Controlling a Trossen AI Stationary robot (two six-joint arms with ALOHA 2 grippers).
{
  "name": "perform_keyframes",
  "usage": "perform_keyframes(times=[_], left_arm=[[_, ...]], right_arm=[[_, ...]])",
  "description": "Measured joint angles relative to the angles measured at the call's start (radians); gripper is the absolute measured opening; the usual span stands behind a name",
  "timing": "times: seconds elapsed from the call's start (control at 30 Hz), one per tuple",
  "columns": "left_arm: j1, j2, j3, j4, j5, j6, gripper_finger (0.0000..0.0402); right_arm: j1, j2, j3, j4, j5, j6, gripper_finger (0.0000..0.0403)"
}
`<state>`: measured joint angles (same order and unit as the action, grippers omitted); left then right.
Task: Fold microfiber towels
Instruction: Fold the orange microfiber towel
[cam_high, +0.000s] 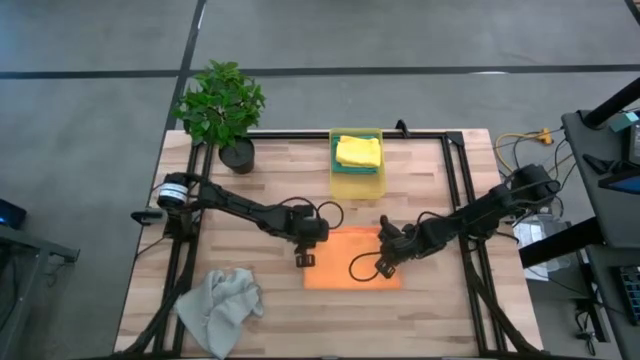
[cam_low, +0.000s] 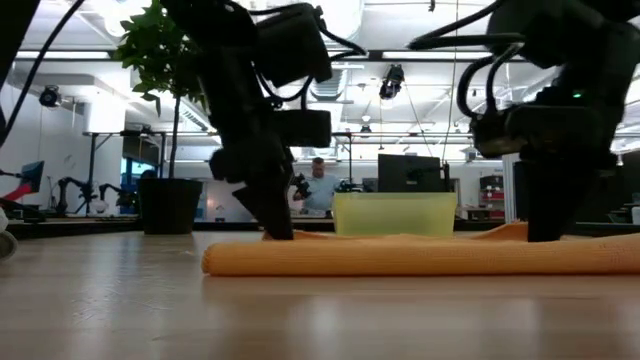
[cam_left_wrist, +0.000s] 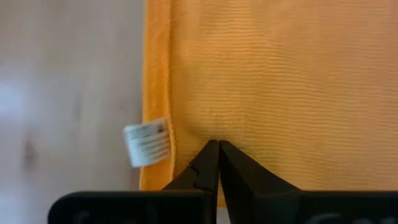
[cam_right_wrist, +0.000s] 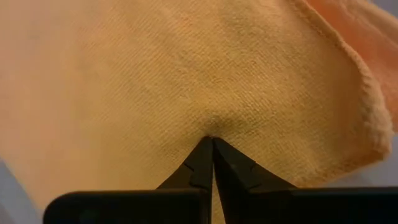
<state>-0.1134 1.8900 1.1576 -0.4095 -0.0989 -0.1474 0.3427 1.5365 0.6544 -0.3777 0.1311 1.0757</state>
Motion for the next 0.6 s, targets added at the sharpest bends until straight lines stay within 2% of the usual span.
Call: perform_keyframes(times=[0.23, 0.4, 0.6], left_arm=[[-0.11, 0.0, -0.001, 0.003, 0.016, -0.157, 0.0], [-0.213, 0.022, 0.001, 0.041, 0.01, -0.339, 0.0], [-0.333, 0.079, 0.003, 0.269, 0.012, -0.518, 0.0]], right_arm=[[-0.097, -0.018, -0.002, -0.02, 0.024, -0.153, 0.0008], [-0.158, -0.02, -0.003, -0.024, 0.026, -0.258, 0.0008], [-0.174, -0.016, 0.005, 0.018, 0.023, -0.309, 0.0008]])
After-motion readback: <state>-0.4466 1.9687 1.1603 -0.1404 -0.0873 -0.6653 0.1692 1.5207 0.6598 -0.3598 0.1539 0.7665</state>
